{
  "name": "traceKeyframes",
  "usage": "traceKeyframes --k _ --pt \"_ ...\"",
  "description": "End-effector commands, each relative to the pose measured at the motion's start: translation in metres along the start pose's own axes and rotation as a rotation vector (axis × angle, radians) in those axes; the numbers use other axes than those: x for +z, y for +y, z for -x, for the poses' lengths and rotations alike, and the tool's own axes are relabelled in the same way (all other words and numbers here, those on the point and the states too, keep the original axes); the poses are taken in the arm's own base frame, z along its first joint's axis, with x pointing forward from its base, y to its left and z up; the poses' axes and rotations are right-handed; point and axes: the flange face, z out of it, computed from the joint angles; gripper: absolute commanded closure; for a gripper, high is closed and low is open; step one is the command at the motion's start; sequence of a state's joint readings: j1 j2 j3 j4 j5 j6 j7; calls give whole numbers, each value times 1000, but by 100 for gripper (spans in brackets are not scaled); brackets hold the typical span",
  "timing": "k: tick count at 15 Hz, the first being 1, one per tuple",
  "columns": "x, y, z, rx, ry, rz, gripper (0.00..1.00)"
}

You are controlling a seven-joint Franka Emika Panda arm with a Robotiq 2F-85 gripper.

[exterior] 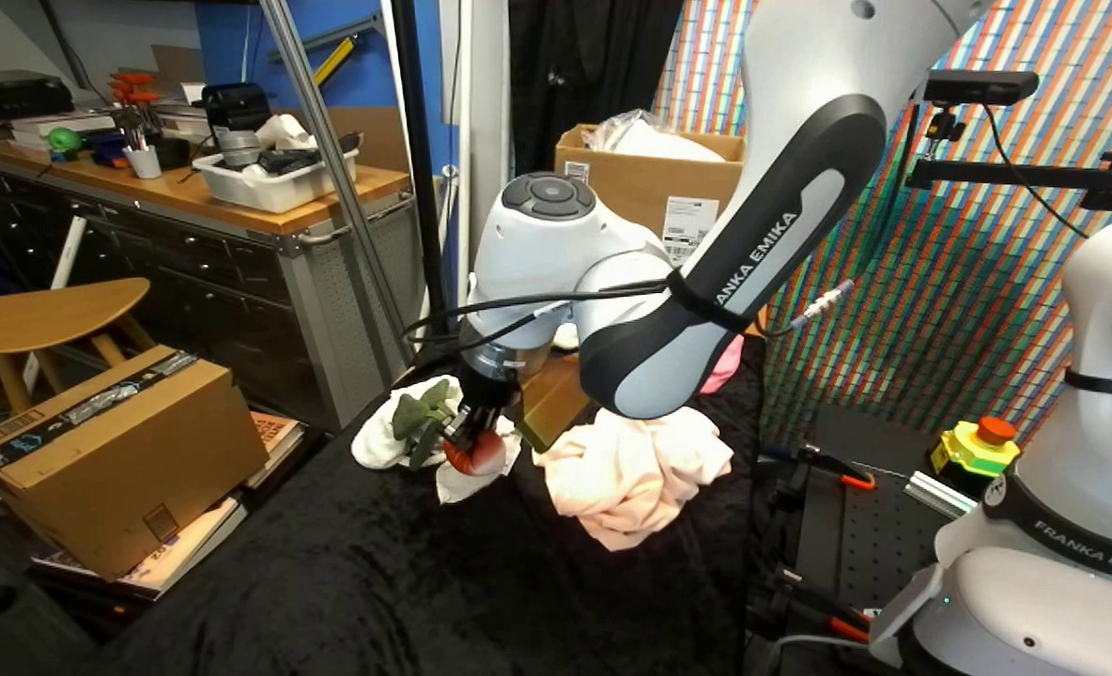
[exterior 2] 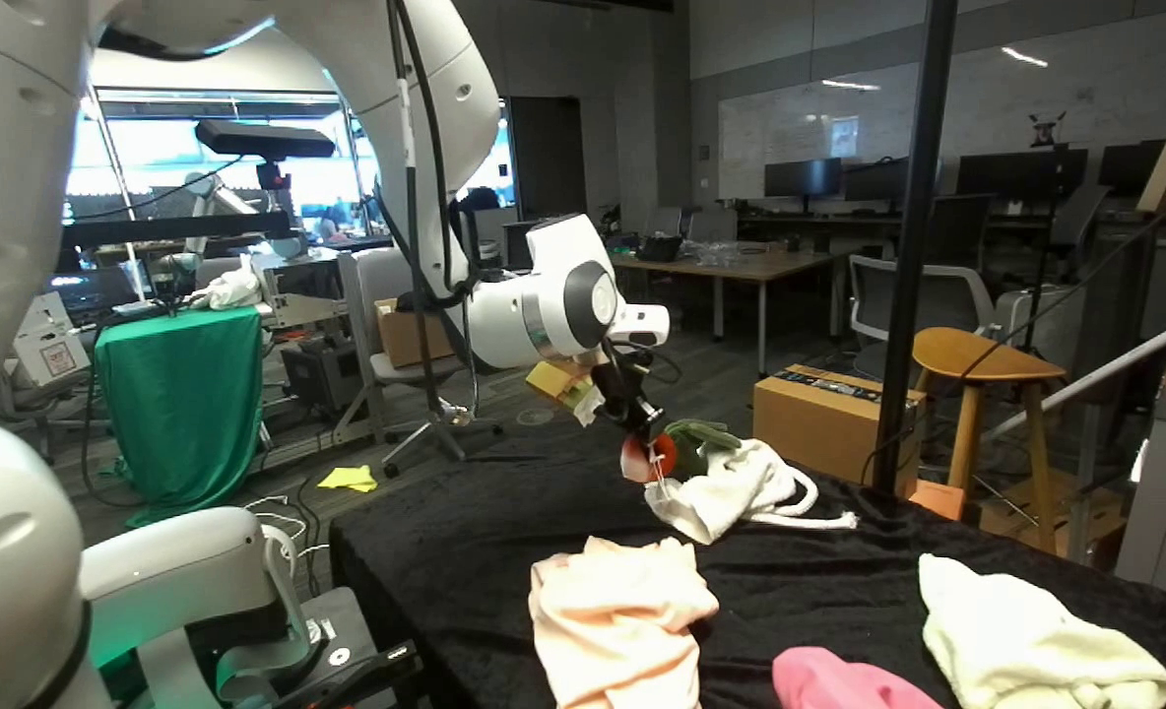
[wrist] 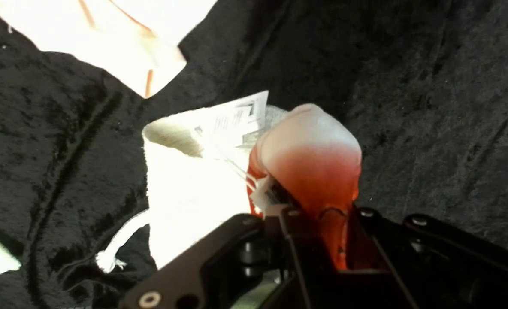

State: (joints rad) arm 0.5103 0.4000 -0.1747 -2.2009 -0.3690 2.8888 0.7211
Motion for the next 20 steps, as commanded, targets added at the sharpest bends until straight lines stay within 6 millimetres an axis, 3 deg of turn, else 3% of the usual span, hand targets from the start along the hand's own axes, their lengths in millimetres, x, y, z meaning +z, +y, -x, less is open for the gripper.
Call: traceKeyframes --k 1,7,8,9,12,18,20 --pt "11 -21 -7 18 7 20 89" --pt "24 -26 -8 33 -8 53 87" --pt "26 -25 -8 35 -12 56 81" --pt "26 -24 -8 35 -17 57 59" --pt "25 -22 -6 33 -29 59 47" --pt "6 -25 -2 5 -28 43 2" --pt "-1 -27 -3 1 -23 36 0"
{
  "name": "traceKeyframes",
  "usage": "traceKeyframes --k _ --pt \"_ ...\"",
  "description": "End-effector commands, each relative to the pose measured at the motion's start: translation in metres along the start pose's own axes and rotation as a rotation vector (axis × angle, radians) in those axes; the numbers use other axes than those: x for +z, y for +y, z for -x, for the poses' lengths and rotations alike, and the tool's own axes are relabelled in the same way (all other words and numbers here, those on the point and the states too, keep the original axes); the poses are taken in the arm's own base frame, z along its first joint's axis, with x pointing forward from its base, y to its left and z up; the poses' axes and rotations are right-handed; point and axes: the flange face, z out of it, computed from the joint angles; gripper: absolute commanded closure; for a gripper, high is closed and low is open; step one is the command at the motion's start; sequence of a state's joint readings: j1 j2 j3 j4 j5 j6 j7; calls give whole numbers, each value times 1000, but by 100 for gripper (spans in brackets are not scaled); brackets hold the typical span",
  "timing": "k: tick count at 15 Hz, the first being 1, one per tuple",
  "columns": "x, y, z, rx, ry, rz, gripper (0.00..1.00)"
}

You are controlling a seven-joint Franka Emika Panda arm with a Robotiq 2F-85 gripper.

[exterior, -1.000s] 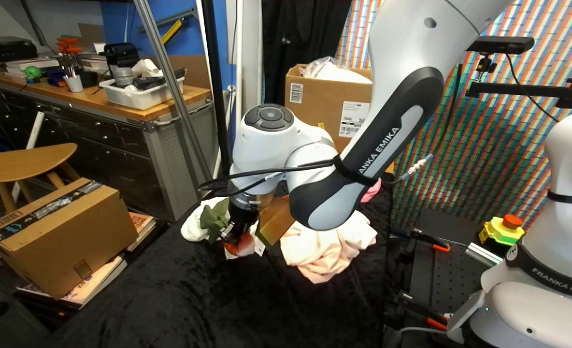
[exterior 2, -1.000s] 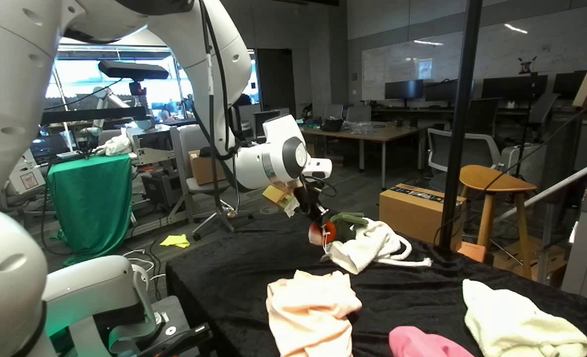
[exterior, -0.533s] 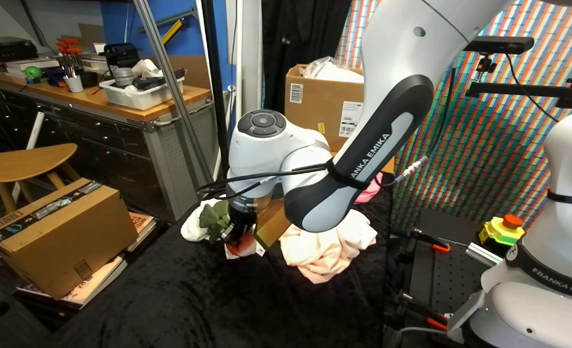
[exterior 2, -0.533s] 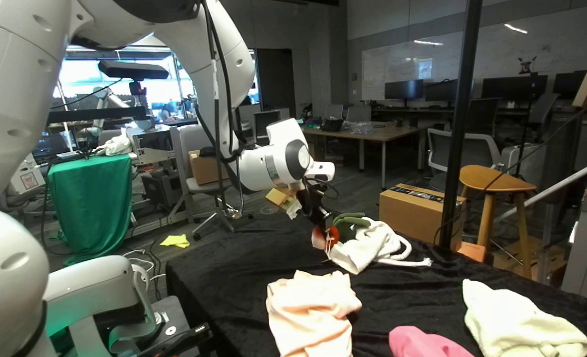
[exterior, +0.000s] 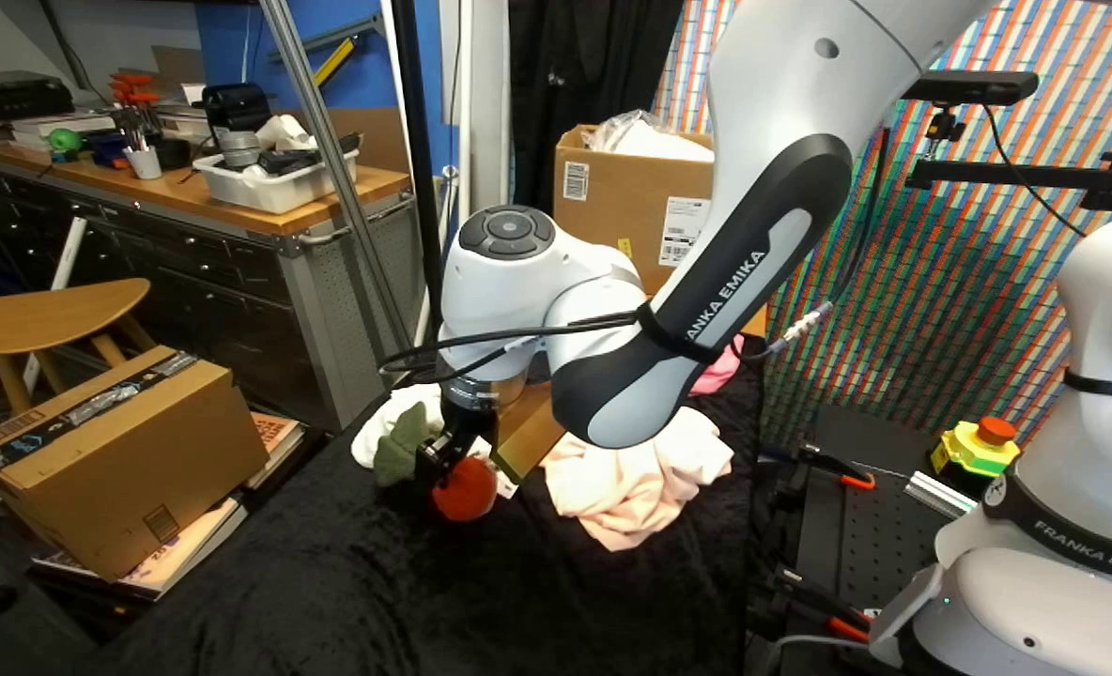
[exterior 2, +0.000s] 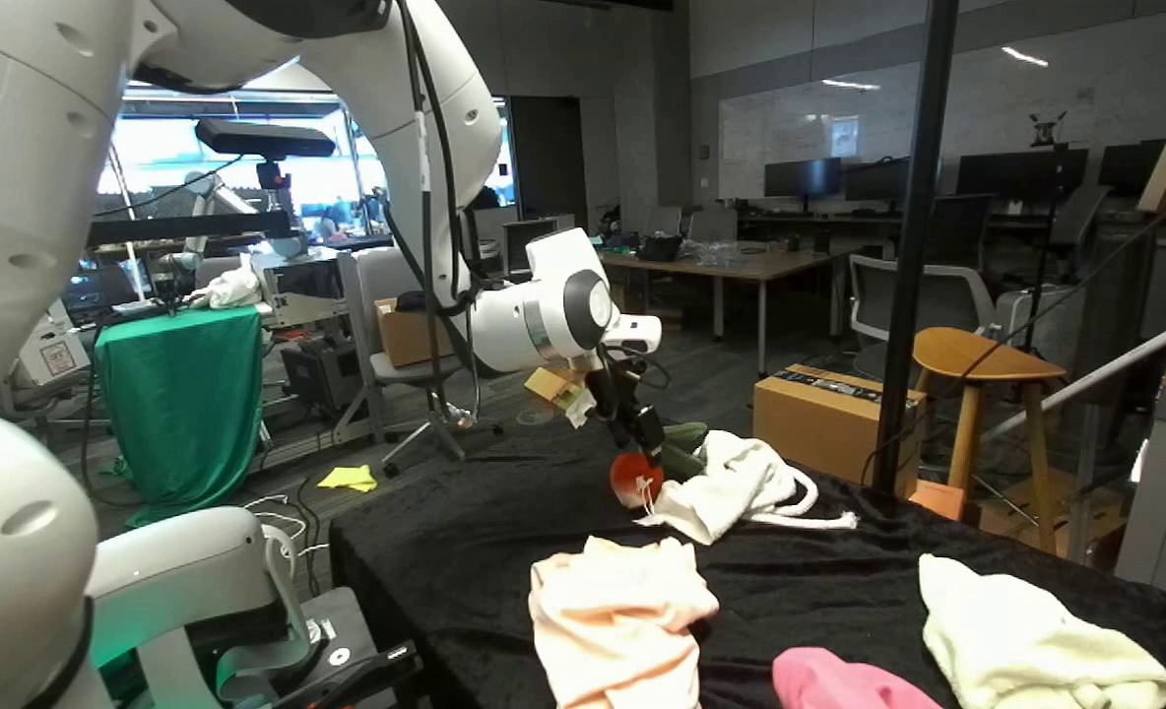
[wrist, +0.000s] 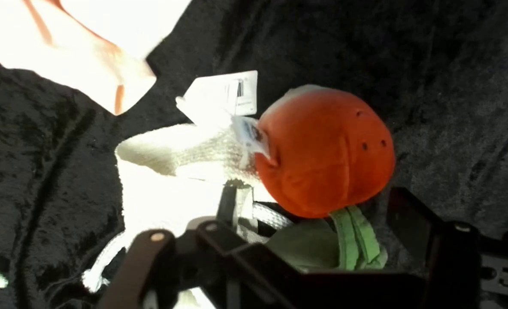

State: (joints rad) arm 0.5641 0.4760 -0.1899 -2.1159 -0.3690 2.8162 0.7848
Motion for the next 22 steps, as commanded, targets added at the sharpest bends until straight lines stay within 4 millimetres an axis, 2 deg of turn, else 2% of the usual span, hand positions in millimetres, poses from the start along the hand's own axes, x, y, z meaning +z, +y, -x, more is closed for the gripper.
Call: traceKeyframes --k 1,5,9,12,16,19,22 --pt "-24 -1 -2 -15 16 -12 0" --pt "-35 0 -2 -12 5 -16 0" --pt "-54 13 15 -53 -73 -23 0" --pt "-80 30 36 -108 -147 -62 0" --pt "-106 60 53 -116 -189 -78 0" --pt "-113 83 62 -64 -213 -70 0" --pt "-109 104 73 -8 -235 -63 0"
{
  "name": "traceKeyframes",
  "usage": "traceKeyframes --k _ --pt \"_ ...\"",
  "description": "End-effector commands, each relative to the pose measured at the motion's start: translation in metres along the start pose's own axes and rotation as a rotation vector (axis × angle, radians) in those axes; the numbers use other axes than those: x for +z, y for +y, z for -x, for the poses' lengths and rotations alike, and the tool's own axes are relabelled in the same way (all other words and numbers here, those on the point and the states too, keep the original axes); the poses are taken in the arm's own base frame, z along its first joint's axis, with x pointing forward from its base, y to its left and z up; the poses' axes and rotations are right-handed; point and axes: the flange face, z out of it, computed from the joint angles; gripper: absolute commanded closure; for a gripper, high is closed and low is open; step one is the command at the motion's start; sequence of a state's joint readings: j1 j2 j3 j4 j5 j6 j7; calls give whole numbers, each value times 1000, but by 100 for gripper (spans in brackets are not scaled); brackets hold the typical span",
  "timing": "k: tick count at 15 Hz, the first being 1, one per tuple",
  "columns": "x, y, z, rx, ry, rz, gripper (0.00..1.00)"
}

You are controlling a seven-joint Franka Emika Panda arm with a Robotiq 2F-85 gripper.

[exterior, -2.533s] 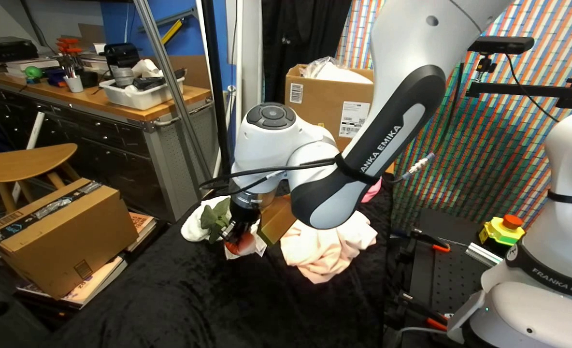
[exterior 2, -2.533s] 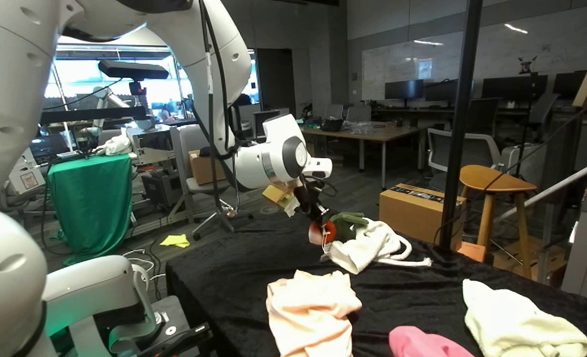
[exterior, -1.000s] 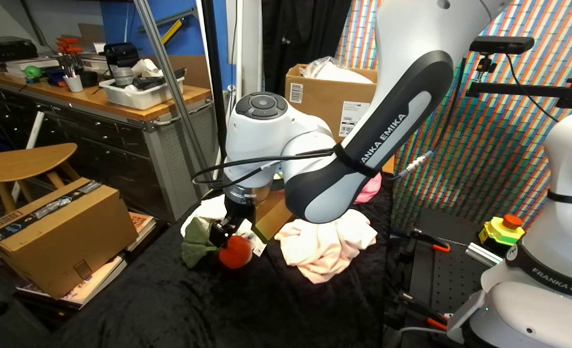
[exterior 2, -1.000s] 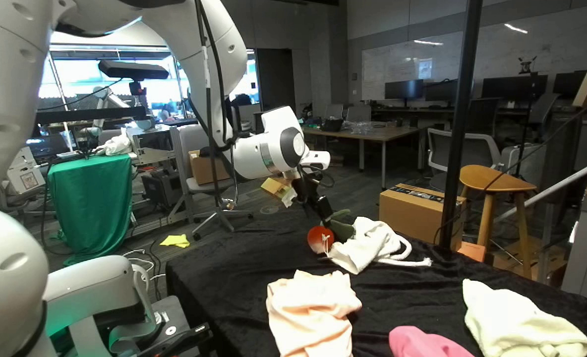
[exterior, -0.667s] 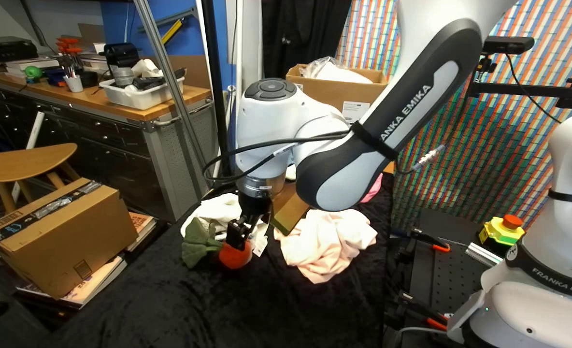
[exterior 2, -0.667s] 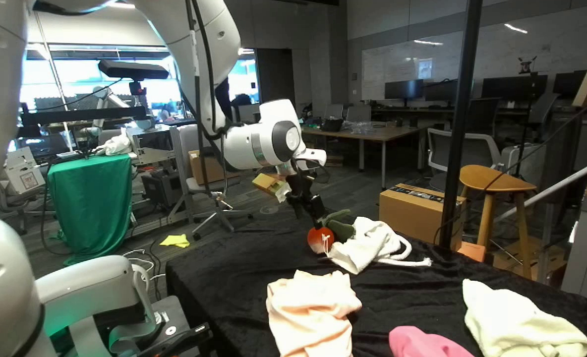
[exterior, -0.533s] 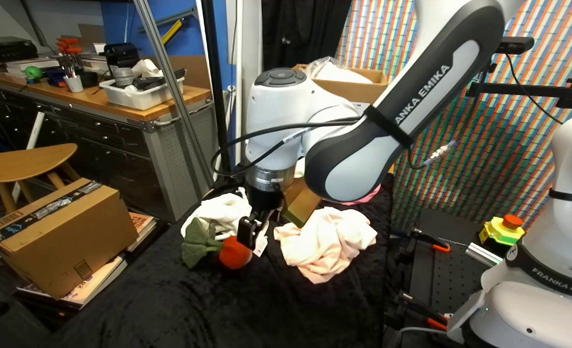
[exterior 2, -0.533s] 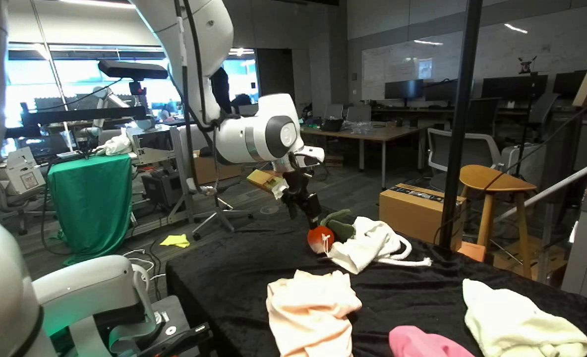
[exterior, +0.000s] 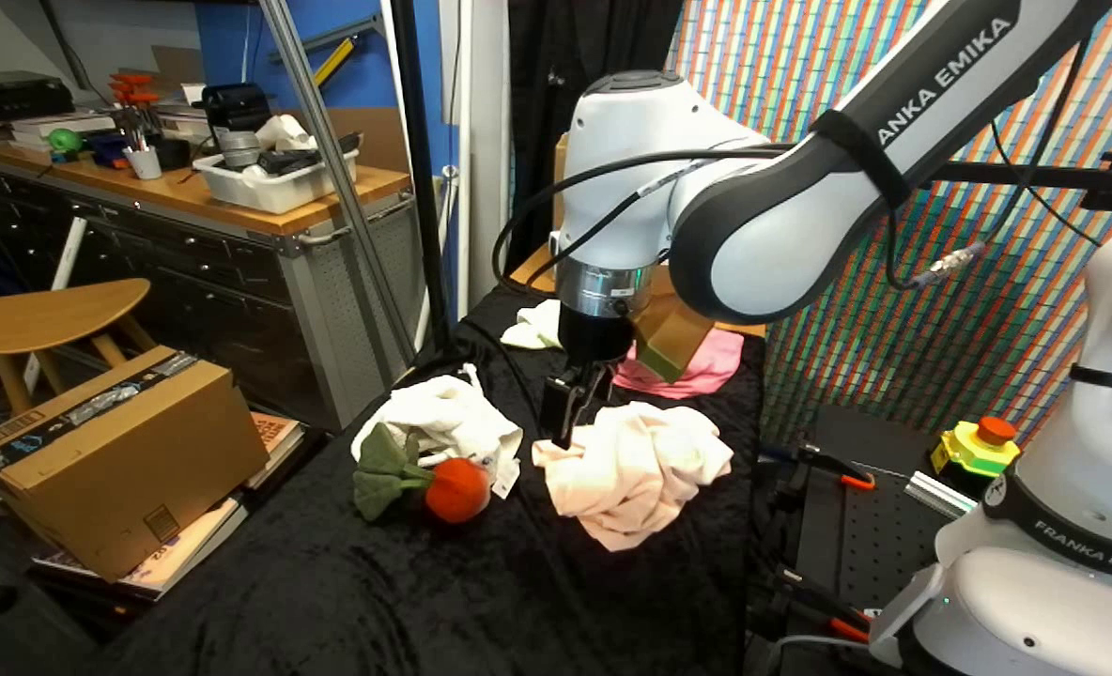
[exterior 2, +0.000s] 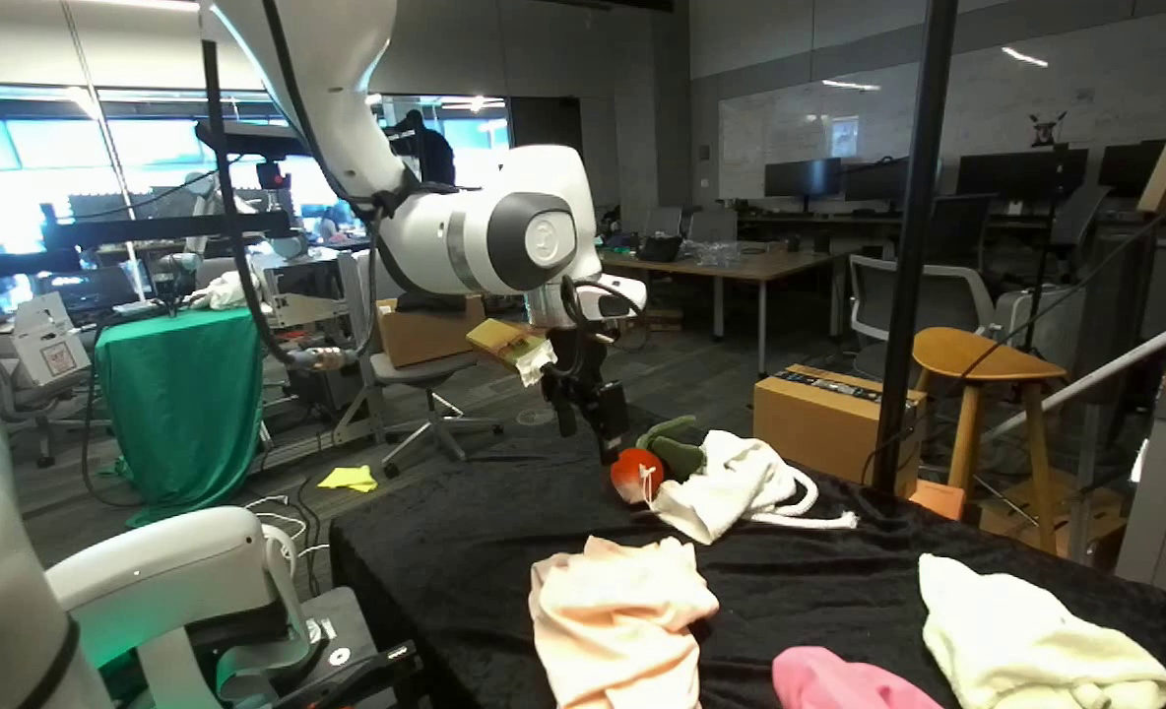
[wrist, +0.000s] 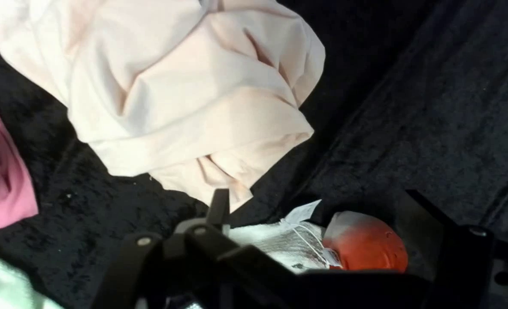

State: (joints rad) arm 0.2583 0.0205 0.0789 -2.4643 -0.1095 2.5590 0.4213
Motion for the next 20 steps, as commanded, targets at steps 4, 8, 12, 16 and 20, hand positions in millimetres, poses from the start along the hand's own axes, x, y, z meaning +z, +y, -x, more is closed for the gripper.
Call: traceKeyframes --k 4,8,12,16,20 --pt "11 45 31 124 -59 -18 0" --pt "32 67 41 212 -75 8 0" --pt "49 81 51 284 -110 26 0" --pt "62 87 62 322 -156 26 0" --pt "74 84 69 313 -183 13 0"
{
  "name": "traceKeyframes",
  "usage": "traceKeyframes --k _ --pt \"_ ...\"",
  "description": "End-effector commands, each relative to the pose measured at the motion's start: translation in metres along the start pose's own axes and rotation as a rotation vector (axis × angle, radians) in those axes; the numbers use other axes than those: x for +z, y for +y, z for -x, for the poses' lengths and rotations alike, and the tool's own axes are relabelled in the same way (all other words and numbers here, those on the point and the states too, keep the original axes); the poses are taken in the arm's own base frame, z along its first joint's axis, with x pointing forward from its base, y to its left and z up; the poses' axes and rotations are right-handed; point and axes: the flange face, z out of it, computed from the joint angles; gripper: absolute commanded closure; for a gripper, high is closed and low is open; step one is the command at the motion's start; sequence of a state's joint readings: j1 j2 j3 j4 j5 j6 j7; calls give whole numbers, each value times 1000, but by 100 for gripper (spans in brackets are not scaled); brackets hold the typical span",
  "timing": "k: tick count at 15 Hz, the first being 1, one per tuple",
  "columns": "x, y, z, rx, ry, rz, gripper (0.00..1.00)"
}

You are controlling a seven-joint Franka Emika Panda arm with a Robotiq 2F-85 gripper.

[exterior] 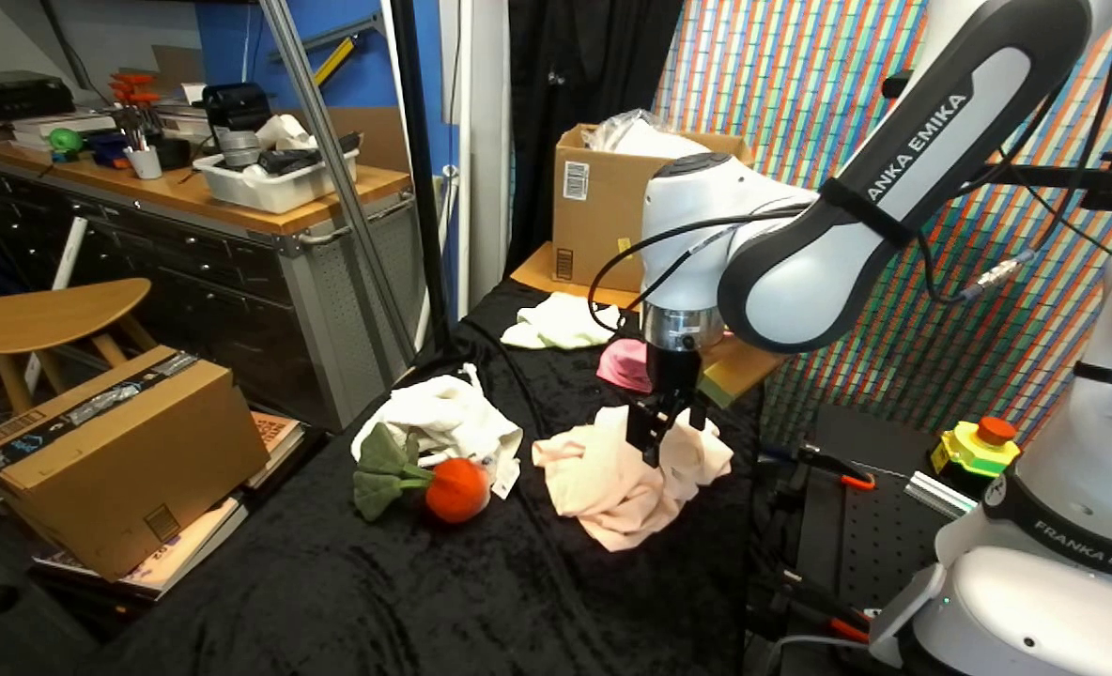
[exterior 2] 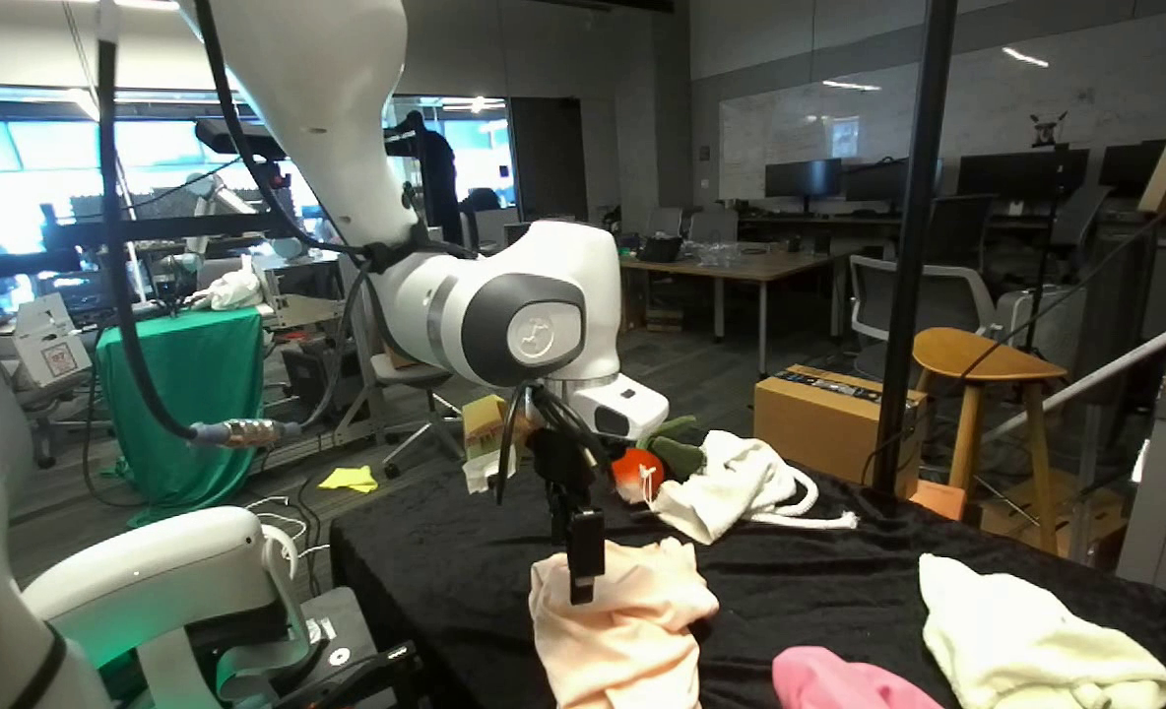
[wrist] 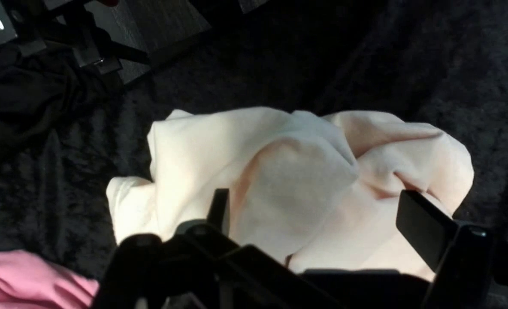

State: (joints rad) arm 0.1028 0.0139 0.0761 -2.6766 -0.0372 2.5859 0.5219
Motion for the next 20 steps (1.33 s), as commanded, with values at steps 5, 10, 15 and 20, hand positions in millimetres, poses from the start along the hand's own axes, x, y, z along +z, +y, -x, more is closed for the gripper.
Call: traceKeyframes --k 5,10,15,20 --pt "23 -13 0 -50 15 -69 0" --pt "35 -21 2 -87 19 -129 0" --pt "42 -19 4 -102 11 -119 0" --pt "38 2 -5 -77 47 -66 0"
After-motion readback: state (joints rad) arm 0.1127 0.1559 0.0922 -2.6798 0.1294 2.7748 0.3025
